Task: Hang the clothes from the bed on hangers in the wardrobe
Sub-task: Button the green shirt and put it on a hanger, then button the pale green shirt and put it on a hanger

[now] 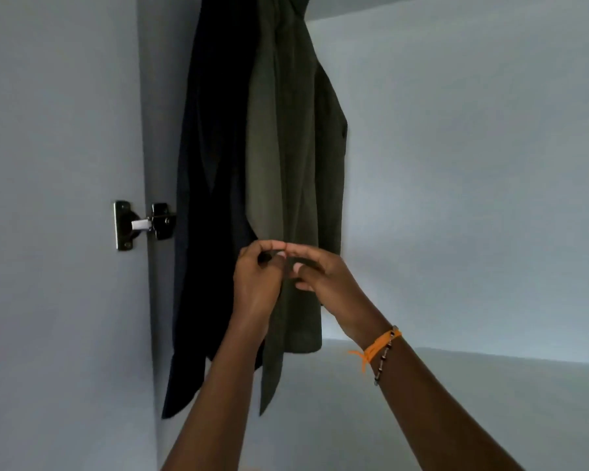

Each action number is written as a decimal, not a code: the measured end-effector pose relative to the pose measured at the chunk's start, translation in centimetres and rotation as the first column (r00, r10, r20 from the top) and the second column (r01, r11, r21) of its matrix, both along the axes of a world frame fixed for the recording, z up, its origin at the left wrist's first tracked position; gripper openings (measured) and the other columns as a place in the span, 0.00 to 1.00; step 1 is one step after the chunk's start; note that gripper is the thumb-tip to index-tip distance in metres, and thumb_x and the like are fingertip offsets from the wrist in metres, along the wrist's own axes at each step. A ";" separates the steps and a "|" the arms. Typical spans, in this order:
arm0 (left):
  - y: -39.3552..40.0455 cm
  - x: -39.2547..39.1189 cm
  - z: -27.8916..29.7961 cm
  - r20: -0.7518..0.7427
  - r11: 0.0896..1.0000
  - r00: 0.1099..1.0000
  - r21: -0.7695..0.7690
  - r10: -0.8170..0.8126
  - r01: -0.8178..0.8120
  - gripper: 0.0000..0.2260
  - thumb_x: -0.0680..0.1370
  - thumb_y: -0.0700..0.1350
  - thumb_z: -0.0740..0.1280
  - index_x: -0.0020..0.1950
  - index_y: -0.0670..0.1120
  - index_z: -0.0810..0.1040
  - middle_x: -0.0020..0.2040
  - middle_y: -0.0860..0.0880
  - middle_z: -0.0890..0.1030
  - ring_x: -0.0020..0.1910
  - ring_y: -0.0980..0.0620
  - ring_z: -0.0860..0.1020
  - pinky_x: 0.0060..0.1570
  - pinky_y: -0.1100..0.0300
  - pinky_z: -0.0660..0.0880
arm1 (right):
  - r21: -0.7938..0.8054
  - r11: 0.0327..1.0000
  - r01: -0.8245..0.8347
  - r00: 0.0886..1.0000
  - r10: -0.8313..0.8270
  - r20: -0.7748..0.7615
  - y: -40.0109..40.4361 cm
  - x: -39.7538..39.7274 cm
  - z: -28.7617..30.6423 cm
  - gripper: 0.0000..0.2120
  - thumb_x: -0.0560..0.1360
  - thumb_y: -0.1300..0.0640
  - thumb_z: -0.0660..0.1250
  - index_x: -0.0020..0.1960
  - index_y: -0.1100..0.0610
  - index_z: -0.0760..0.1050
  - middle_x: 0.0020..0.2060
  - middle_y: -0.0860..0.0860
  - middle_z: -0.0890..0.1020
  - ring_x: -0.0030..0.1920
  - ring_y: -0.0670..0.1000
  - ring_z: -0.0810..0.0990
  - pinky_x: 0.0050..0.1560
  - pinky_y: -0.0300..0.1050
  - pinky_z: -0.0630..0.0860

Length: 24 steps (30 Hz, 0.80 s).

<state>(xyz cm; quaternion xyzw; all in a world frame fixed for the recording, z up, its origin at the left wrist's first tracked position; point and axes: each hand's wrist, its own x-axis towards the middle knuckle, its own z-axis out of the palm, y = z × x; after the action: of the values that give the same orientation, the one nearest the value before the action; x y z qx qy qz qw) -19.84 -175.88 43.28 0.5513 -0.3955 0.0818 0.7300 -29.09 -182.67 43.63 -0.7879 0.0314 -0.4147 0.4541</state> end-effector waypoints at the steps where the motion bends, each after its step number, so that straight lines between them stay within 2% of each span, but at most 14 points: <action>1: 0.9 -1.0 -0.9 -0.054 0.999 0.998 0.005 -0.034 0.034 0.08 0.77 0.37 0.63 0.44 0.49 0.78 0.46 0.45 0.81 0.48 0.50 0.80 0.45 0.62 0.75 | 0.024 1.000 -0.015 1.000 0.015 -0.009 1.1 -1.3 -1.1 0.16 0.78 0.66 0.58 0.62 0.52 0.75 0.49 0.45 0.80 0.51 0.47 0.80 0.55 0.44 0.77; 3: 3.1 -3.5 -3.0 -0.155 0.996 0.984 0.019 -0.082 0.086 0.09 0.78 0.36 0.62 0.43 0.47 0.78 0.41 0.46 0.81 0.43 0.50 0.80 0.42 0.61 0.76 | 0.074 0.997 -0.037 0.999 0.039 -0.037 3.2 -3.7 -3.2 0.16 0.79 0.66 0.57 0.62 0.55 0.75 0.49 0.45 0.80 0.49 0.45 0.79 0.54 0.42 0.76; 6: 7.4 -8.0 -6.5 -0.261 0.993 0.962 0.059 -0.081 0.099 0.11 0.79 0.36 0.60 0.42 0.46 0.77 0.37 0.48 0.80 0.38 0.54 0.79 0.41 0.63 0.76 | 0.138 0.988 -0.064 0.992 0.078 -0.098 6.1 -7.2 -6.6 0.15 0.79 0.65 0.57 0.62 0.56 0.75 0.53 0.49 0.80 0.47 0.46 0.79 0.52 0.40 0.75; 9: 12.1 -11.5 -10.3 -0.346 0.991 0.937 0.099 -0.045 0.085 0.09 0.80 0.37 0.59 0.44 0.45 0.78 0.41 0.48 0.81 0.42 0.54 0.79 0.46 0.63 0.76 | 0.184 0.976 -0.120 0.973 0.152 -0.172 9.7 -10.0 -10.4 0.14 0.78 0.64 0.58 0.61 0.57 0.76 0.53 0.50 0.81 0.48 0.46 0.79 0.51 0.38 0.75; 11: 15.5 -13.6 -12.7 -0.410 0.988 0.912 0.140 0.000 0.063 0.08 0.80 0.38 0.59 0.46 0.44 0.78 0.43 0.47 0.81 0.46 0.52 0.80 0.47 0.63 0.77 | 0.232 0.962 -0.142 0.963 0.189 -0.192 12.7 -11.6 -12.9 0.13 0.78 0.64 0.59 0.59 0.57 0.77 0.50 0.52 0.81 0.44 0.45 0.79 0.46 0.35 0.76; 14: 20.8 -16.6 -16.4 -0.509 0.987 0.859 0.157 0.064 0.019 0.10 0.80 0.36 0.58 0.44 0.44 0.77 0.40 0.48 0.80 0.42 0.53 0.80 0.47 0.61 0.77 | 0.366 0.910 -0.194 0.937 0.282 -0.205 17.6 -13.2 -16.6 0.12 0.78 0.66 0.58 0.55 0.58 0.78 0.48 0.53 0.81 0.44 0.46 0.79 0.45 0.35 0.76; 17: 26.5 -19.3 -19.6 -0.607 0.986 0.783 0.159 0.139 -0.052 0.08 0.79 0.35 0.58 0.45 0.43 0.76 0.37 0.50 0.79 0.36 0.56 0.79 0.42 0.64 0.77 | 0.463 0.857 -0.228 0.889 0.377 -0.260 23.2 -14.1 -20.2 0.12 0.78 0.66 0.58 0.55 0.60 0.78 0.45 0.52 0.81 0.45 0.49 0.79 0.48 0.39 0.76; 20: 32.7 -21.4 -22.8 -0.681 0.972 0.694 0.173 0.235 -0.159 0.07 0.79 0.36 0.59 0.45 0.43 0.75 0.38 0.49 0.78 0.38 0.55 0.79 0.39 0.65 0.77 | 0.533 0.804 -0.263 0.818 0.479 -0.318 29.7 -14.9 -23.1 0.12 0.77 0.66 0.58 0.54 0.61 0.78 0.42 0.52 0.80 0.41 0.47 0.79 0.44 0.36 0.75; 24: 42.4 -24.6 -26.8 -0.768 0.934 0.547 0.193 0.335 -0.301 0.04 0.79 0.38 0.61 0.45 0.43 0.74 0.40 0.48 0.78 0.42 0.51 0.79 0.41 0.62 0.78 | 0.596 0.737 -0.318 0.665 0.622 -0.414 39.0 -16.2 -26.5 0.10 0.77 0.65 0.59 0.52 0.60 0.78 0.41 0.53 0.80 0.39 0.47 0.78 0.41 0.36 0.74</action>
<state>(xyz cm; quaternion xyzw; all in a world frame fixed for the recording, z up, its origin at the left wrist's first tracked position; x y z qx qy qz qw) -44.44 -133.49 16.46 0.6063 0.0719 -0.0466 0.7906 -45.32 -143.70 17.15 -0.7181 0.0593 0.0088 0.6933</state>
